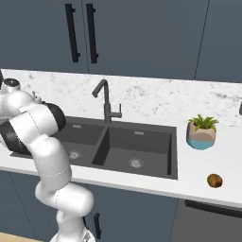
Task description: Put the colander in the sink, put the tangerine, pear, mango in the colander, and turn on the sink faucet and pour water over the colander.
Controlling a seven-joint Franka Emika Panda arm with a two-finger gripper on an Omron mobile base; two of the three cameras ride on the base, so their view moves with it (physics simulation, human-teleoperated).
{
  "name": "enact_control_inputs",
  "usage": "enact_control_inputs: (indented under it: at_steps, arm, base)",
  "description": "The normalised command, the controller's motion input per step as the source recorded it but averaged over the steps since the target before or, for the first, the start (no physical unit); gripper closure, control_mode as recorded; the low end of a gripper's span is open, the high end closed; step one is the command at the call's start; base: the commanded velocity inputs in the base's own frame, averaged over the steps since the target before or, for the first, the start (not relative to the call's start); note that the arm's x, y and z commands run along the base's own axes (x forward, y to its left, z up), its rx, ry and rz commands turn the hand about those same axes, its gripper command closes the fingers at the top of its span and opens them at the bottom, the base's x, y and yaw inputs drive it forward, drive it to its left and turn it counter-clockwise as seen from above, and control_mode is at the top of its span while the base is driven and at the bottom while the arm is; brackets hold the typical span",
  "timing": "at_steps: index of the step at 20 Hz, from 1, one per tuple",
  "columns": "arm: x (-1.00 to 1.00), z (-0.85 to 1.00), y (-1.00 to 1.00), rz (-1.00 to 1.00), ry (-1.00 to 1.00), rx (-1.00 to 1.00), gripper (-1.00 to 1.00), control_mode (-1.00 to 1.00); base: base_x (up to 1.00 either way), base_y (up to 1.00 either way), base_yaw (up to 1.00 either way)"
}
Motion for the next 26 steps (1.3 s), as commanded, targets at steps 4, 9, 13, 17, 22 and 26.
enact_control_inputs:
  at_steps: [4,9,13,17,22,26]
  arm:
    - [0.37,-0.25,0.34,-0.01,0.0,-0.09,-1.0,-1.0]
    - [0.36,-0.15,0.28,-0.01,0.0,-0.1,-1.0,-1.0]
    - [0.41,0.0,0.25,0.0,0.0,-0.08,-1.0,-1.0]
    - [0.33,-0.05,0.2,0.0,0.0,-0.08,-1.0,-1.0]
    - [0.28,-0.24,0.06,-0.01,0.0,-0.05,-1.0,-1.0]
    - [0.31,-0.27,0.0,0.0,0.0,0.0,-1.0,-1.0]
  base:
    - [0.0,0.0,0.0]
    - [0.0,0.0,0.0]
    - [0.0,0.0,0.0]
    - [0.0,0.0,0.0]
    - [0.0,0.0,0.0]
    - [0.0,0.0,0.0]
